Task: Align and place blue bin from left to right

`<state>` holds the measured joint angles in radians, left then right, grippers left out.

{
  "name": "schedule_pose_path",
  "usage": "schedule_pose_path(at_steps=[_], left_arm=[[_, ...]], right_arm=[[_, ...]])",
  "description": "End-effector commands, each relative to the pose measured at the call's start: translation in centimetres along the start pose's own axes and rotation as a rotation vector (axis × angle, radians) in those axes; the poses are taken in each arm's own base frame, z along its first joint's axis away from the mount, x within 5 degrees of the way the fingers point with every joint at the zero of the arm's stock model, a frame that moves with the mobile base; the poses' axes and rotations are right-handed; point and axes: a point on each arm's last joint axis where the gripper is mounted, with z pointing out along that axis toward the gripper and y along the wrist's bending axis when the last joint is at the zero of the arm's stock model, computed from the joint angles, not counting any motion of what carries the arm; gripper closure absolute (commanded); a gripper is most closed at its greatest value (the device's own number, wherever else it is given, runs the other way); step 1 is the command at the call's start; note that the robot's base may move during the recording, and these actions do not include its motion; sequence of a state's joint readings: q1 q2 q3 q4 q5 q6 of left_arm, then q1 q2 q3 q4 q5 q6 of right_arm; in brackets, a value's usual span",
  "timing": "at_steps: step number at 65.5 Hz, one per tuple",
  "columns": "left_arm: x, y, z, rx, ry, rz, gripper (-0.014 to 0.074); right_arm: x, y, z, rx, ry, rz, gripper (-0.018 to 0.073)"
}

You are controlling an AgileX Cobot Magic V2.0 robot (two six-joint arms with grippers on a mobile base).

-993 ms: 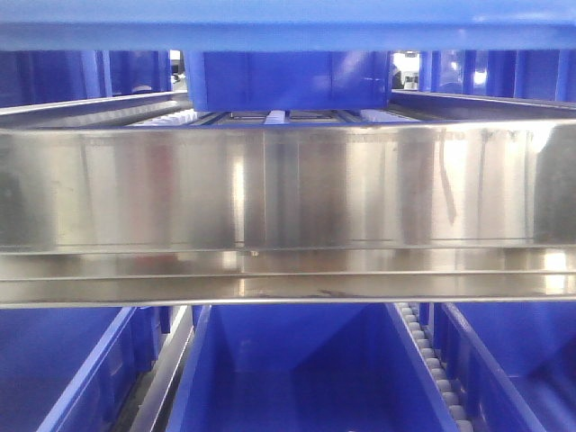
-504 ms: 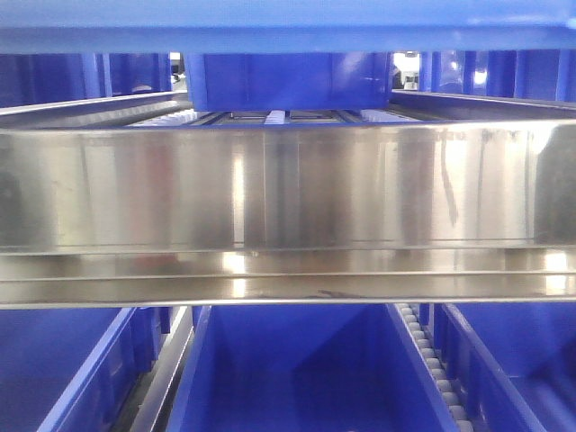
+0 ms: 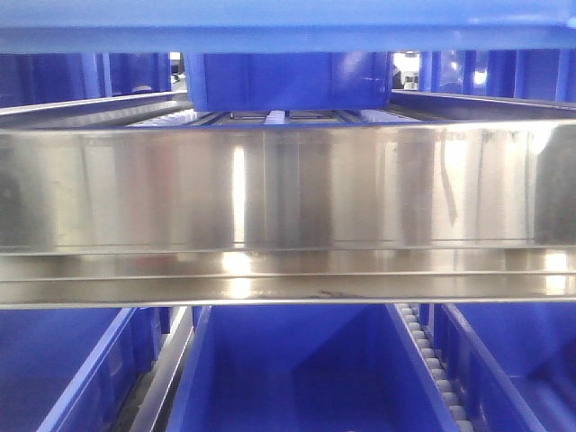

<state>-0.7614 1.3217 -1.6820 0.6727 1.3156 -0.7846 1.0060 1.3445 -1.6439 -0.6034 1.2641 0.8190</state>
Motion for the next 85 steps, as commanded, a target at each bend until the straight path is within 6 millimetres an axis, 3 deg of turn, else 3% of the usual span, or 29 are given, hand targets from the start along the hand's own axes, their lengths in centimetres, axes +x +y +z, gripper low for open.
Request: schedule_pose_path(at_steps=[1,85], left_arm=[[-0.42,-1.00,-0.78,0.116,-0.055,-0.015,0.0707],[-0.42,-1.00,-0.78,0.116,-0.055,-0.015,0.0707]], right_arm=[[-1.09,0.93,-0.88,-0.124,-0.124,0.001,0.0629],[-1.09,0.93,-0.88,-0.124,-0.124,0.001,0.0629]])
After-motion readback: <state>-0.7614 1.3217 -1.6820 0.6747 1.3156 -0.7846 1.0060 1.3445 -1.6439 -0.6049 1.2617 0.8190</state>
